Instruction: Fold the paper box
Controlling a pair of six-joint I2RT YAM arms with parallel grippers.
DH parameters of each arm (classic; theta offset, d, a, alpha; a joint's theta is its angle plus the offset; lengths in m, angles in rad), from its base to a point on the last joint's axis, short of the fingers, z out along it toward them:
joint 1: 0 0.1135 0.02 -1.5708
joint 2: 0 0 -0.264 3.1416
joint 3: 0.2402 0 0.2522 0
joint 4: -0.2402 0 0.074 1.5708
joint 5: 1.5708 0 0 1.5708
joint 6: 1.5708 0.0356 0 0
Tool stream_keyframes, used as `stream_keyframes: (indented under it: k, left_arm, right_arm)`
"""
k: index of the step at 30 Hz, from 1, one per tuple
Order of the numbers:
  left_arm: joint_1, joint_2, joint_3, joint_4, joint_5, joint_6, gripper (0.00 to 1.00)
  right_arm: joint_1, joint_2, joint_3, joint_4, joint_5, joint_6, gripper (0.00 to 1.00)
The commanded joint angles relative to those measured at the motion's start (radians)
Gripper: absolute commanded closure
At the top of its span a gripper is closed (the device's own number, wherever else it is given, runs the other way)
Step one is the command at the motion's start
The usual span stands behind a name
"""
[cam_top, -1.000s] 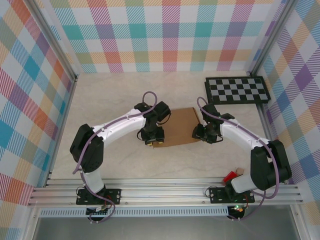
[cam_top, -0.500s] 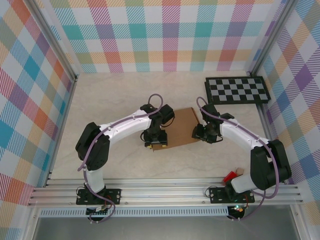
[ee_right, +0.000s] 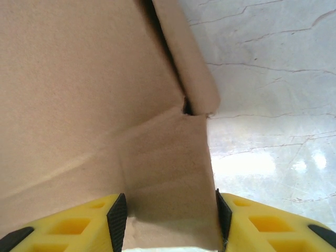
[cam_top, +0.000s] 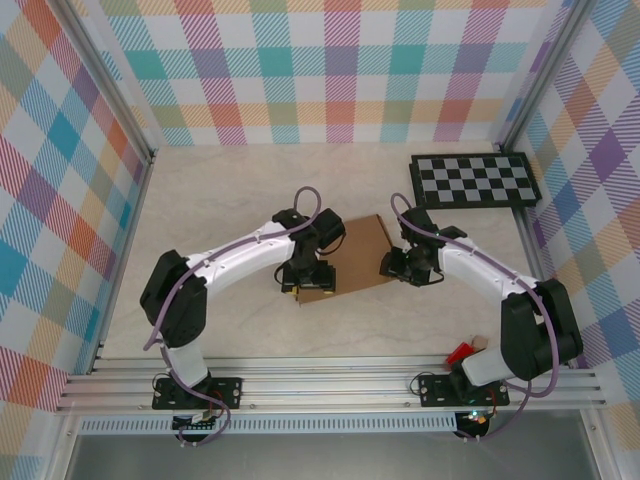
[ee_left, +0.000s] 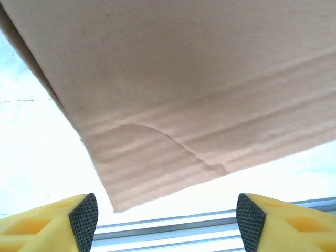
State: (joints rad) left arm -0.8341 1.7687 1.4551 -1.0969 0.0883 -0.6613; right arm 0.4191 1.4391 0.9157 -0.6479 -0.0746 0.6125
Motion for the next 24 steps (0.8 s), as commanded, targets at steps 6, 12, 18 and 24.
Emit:
stream_keyframes:
  k: [6, 12, 18, 24]
  left_arm:
    - [-0.023, -0.124, -0.099, -0.004, -0.071, 0.005, 0.24]
    - [-0.022, -0.163, -0.202, 0.106, -0.058, -0.035, 0.18]
    - [-0.047, -0.127, -0.199, 0.228, -0.014, -0.12, 0.25]
    - [-0.101, -0.036, -0.091, 0.171, -0.065, -0.099, 0.3]
  right_arm:
    - [0.007, 0.018, 0.028, -0.005, -0.024, -0.025, 0.51]
    - [0.007, 0.02, 0.028, -0.006, -0.023, -0.033, 0.52]
    - [0.007, 0.023, 0.023, -0.003, -0.022, -0.033, 0.51]
    - [0.007, 0.026, 0.017, 0.007, -0.027, -0.03, 0.52]
